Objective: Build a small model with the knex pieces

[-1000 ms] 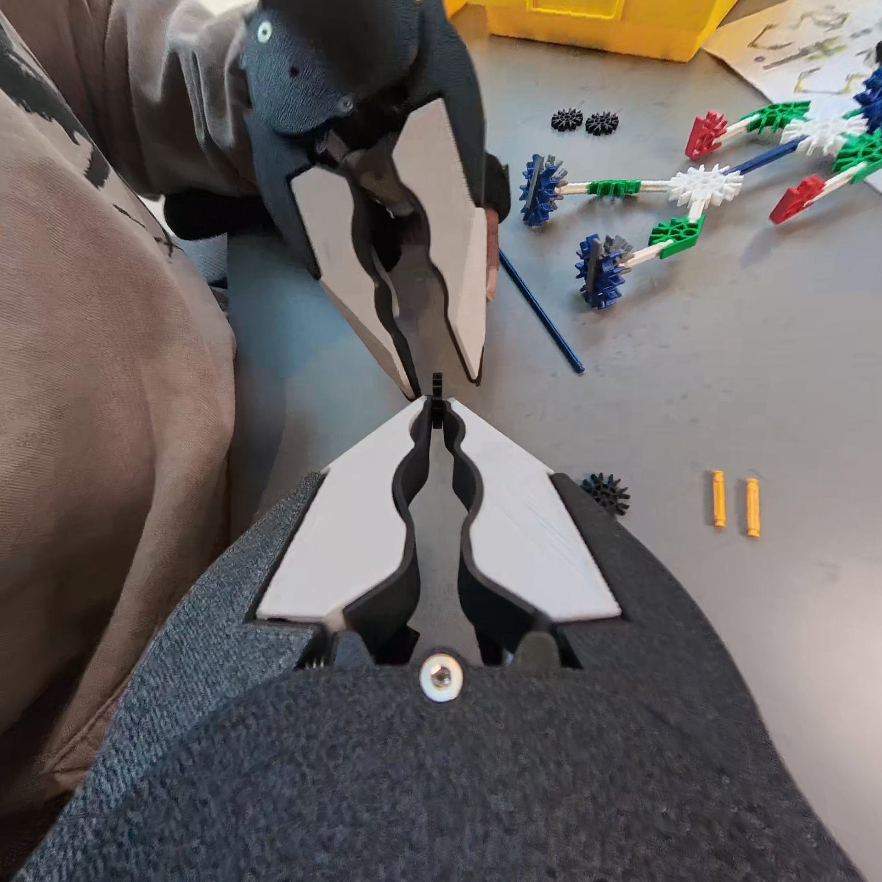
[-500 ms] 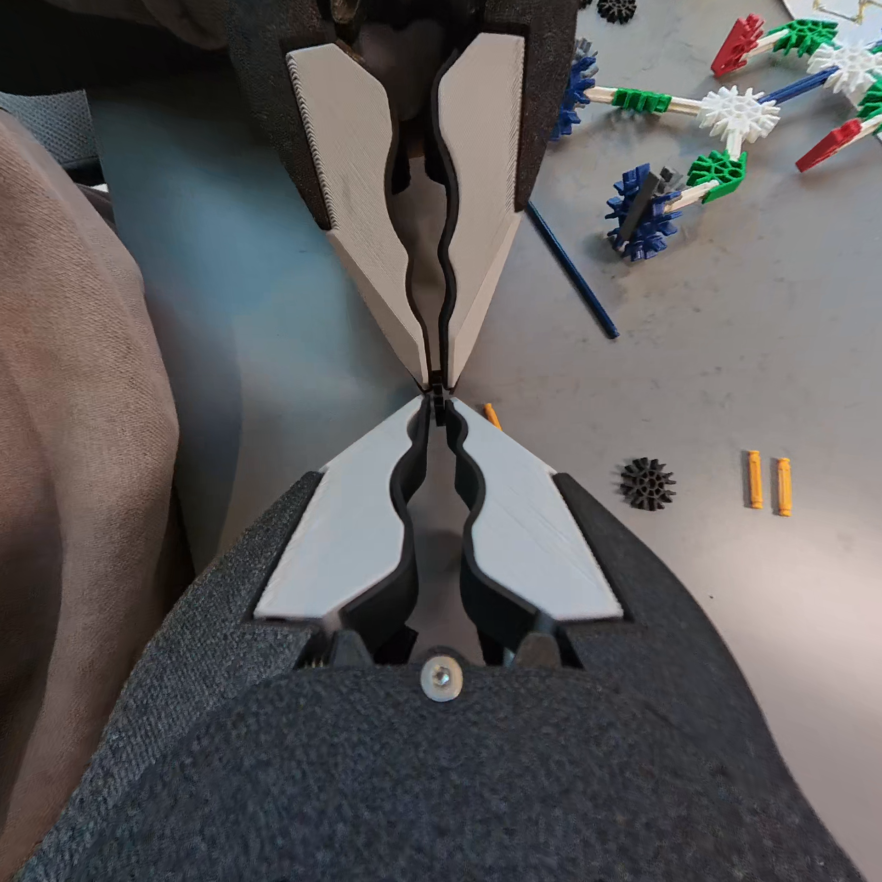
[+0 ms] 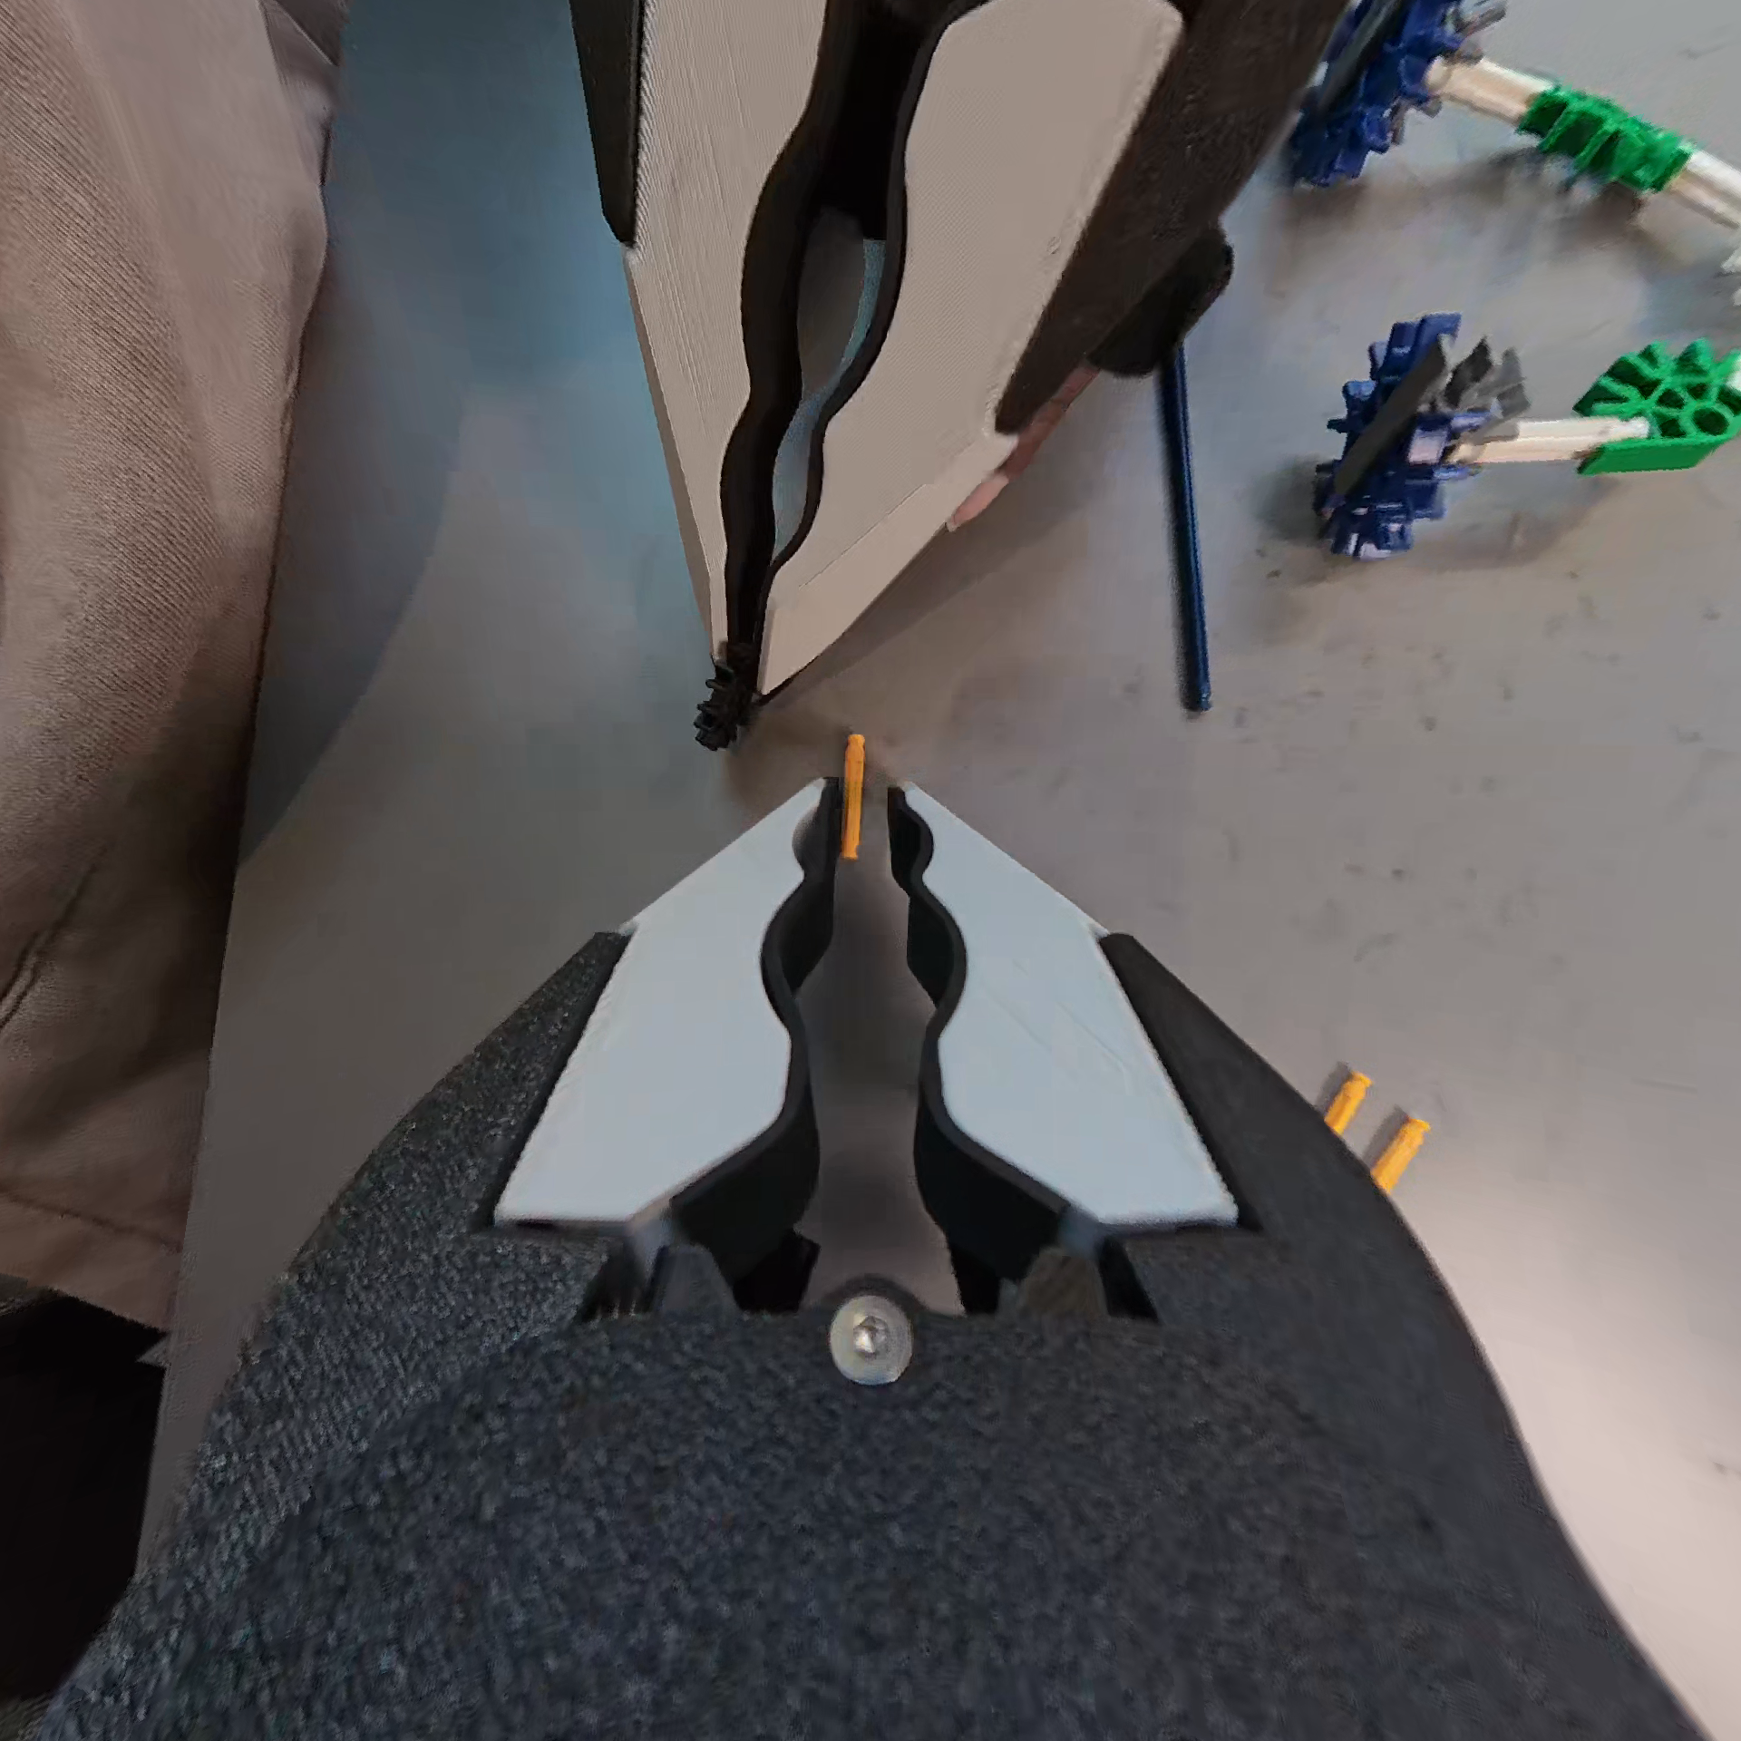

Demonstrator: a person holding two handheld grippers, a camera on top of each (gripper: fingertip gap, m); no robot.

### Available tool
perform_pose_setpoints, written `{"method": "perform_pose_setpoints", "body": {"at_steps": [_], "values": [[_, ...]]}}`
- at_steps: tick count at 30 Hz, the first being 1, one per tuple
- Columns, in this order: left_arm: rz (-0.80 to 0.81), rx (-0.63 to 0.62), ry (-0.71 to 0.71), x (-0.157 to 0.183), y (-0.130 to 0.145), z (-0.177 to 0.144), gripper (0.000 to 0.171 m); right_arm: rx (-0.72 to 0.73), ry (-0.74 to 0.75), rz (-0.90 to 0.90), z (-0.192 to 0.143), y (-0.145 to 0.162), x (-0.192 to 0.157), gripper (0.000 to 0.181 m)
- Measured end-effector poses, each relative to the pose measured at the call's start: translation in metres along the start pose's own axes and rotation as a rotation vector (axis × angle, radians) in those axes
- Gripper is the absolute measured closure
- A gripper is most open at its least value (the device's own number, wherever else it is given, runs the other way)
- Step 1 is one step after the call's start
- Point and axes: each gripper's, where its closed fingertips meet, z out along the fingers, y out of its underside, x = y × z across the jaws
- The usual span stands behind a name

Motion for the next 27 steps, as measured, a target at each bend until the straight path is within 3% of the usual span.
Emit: {"method": "perform_pose_setpoints", "body": {"at_steps": [5,11,27], "values": [[0.022,-0.019,0.050,-0.004,-0.001,0.000,0.169,0.006,-0.050,-0.057,-0.002,0.000,-0.007,0.180],[0.064,-0.035,0.142,0.003,-0.004,0.005,0.169,0.121,-0.054,-0.149,-0.023,-0.020,-0.024,0.180],[0.171,-0.082,0.211,0.010,-0.010,0.010,0.169,-0.117,-0.036,-0.391,-0.013,-0.015,-0.037,0.180]]}}
